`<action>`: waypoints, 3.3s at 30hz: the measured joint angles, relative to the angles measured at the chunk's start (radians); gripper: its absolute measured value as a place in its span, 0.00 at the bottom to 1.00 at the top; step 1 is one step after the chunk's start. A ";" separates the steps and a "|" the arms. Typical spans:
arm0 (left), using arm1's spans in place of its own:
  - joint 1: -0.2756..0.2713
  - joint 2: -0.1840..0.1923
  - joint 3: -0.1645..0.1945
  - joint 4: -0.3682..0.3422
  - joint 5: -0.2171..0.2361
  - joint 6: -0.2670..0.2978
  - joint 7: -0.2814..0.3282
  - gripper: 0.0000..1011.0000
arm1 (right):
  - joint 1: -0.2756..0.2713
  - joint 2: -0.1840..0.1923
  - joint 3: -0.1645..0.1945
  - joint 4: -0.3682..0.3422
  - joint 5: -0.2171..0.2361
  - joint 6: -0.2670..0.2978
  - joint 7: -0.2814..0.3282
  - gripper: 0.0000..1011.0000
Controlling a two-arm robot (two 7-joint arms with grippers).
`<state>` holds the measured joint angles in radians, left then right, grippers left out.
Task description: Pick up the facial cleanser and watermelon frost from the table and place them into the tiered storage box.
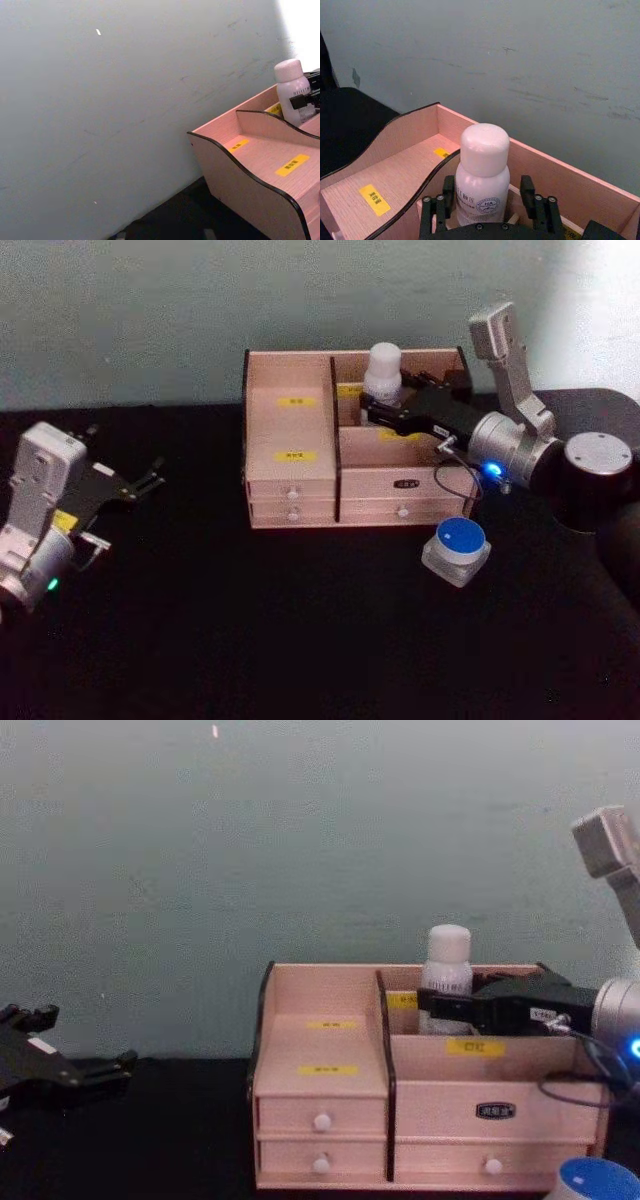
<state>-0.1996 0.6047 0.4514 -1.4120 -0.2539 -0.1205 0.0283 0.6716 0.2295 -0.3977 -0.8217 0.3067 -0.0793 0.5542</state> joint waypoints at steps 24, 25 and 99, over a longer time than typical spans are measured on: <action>0.000 0.000 0.000 0.000 0.000 0.000 0.000 0.99 | -0.054 0.029 0.007 -0.121 -0.006 0.003 -0.014 0.99; 0.000 0.000 0.000 0.000 0.000 0.000 0.000 0.99 | -0.068 0.038 0.011 -0.151 -0.005 0.006 -0.017 0.99; 0.000 0.000 0.000 0.000 0.000 0.000 0.000 0.99 | -0.513 0.498 0.003 -0.768 0.238 0.403 -0.072 0.99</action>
<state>-0.1995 0.6047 0.4514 -1.4120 -0.2539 -0.1205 0.0283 0.1582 0.7279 -0.3942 -1.5899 0.5443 0.3242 0.4821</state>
